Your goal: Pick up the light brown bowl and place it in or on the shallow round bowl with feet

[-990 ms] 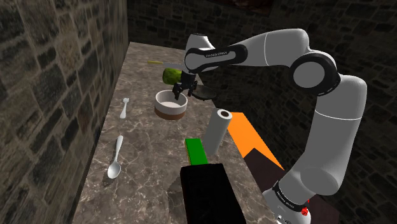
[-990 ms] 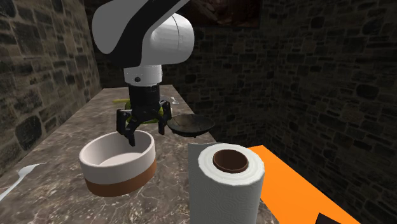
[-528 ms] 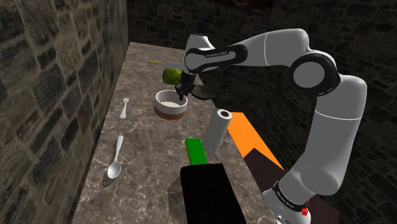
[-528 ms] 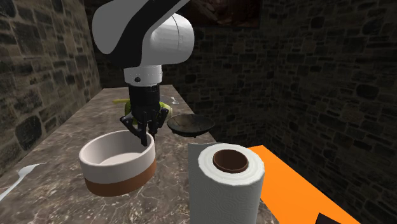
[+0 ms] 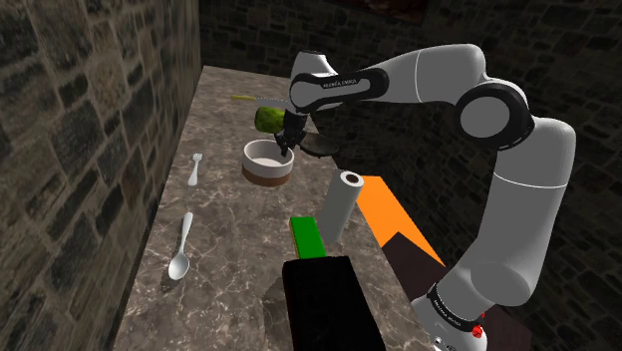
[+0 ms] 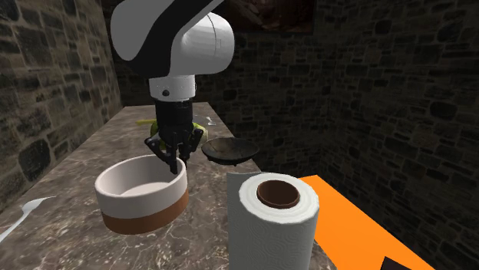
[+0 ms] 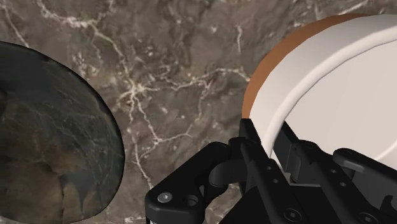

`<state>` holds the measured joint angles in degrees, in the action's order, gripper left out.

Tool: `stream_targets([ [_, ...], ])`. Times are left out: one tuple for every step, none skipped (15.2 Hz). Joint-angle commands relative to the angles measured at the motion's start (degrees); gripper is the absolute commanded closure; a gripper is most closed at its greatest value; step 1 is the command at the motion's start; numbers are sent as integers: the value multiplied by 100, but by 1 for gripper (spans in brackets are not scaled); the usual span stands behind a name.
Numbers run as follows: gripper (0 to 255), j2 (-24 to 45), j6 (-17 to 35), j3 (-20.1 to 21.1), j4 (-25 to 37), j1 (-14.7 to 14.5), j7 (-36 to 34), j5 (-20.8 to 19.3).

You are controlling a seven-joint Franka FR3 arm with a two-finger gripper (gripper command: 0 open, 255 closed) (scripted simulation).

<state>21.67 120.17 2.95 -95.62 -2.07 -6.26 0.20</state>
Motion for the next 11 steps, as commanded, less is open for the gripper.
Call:
stream_targets([
  [255, -56, -128, 3, 76, -4, -7, 2],
  [255, -79, -195, 3, 121, -3, -8, 3],
  [255, -103, -262, 4, 164, -3, -8, 4],
  [255, -123, -332, 4, 214, -3, -9, 5],
  [255, -143, -400, 5, 263, -3, -9, 5],
  [255, -162, -470, 5, 313, -2, -10, 6],
  [255, -180, -539, 6, 365, -2, -11, 7],
  [255, -196, -610, 6, 418, -2, -11, 7],
  [255, -212, -680, 7, 474, -2, -12, 8],
  [255, -226, -751, 7, 530, -2, -13, 8],
  [255, -239, -823, 7, 589, -2, -14, 9],
])
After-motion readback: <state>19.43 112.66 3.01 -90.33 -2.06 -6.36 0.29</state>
